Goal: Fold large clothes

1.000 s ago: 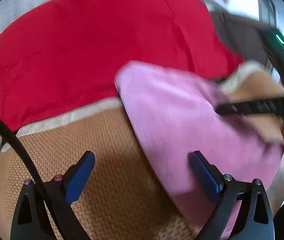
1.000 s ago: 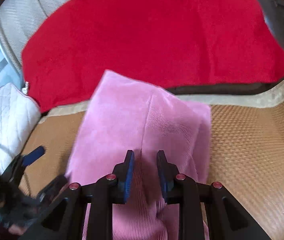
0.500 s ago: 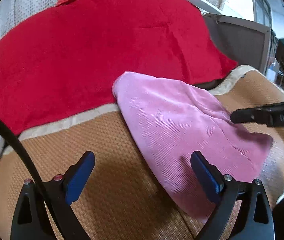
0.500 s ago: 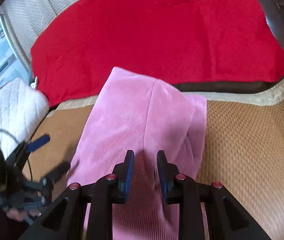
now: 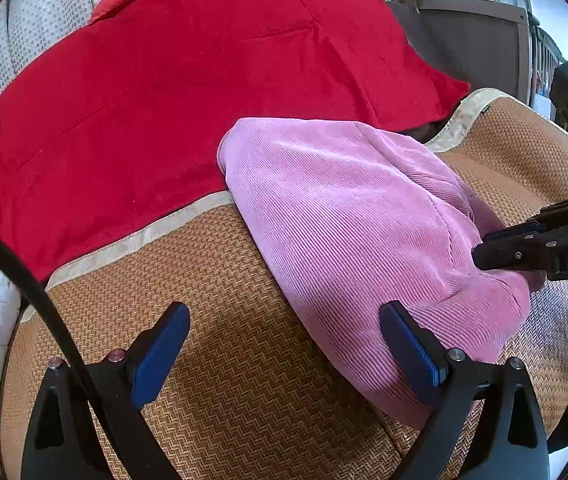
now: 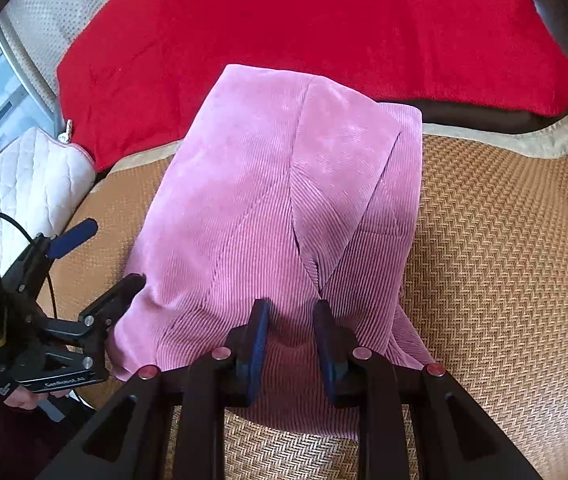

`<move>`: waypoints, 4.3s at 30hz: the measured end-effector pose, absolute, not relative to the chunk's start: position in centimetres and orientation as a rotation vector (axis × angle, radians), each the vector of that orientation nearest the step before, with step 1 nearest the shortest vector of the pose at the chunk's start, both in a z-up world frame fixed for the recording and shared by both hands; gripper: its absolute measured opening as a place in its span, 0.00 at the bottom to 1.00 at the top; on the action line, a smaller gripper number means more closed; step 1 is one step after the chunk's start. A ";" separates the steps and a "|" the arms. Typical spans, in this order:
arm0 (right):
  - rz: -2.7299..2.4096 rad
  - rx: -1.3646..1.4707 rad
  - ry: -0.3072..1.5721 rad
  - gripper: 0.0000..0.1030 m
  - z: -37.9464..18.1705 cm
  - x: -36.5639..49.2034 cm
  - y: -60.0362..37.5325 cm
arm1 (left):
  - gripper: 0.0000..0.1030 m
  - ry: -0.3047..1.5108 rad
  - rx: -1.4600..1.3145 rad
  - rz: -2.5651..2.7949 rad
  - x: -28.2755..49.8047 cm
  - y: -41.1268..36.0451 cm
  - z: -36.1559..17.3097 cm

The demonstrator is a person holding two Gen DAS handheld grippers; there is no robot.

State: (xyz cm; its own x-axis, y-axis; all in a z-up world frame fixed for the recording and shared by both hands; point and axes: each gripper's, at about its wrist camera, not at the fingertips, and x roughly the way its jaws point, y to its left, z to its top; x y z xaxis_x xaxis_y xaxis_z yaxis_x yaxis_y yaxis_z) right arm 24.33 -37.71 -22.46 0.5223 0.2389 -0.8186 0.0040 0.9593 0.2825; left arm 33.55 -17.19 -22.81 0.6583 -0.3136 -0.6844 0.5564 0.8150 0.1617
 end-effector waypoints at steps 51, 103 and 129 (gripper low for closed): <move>0.168 0.328 0.928 0.27 -19.4 25.5 -38.7 | 0.95 0.706 0.350 -0.502 34.2 -17.3 -22.9; 0.165 0.296 1.006 0.36 -20.4 29.5 -41.8 | 0.94 0.661 0.331 -0.438 35.2 -17.1 -21.9; 0.107 0.375 0.892 0.77 -19.0 27.6 -45.1 | 0.94 0.614 0.318 -0.461 34.2 -18.1 -20.3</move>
State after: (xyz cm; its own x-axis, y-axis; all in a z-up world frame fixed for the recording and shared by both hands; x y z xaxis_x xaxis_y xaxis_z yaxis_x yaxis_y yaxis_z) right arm 27.61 -45.12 -19.05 0.6276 0.2457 -0.7387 0.0631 0.9298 0.3628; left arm 34.18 -18.10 -20.29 0.7221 -0.3175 -0.6146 0.5018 0.8520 0.1494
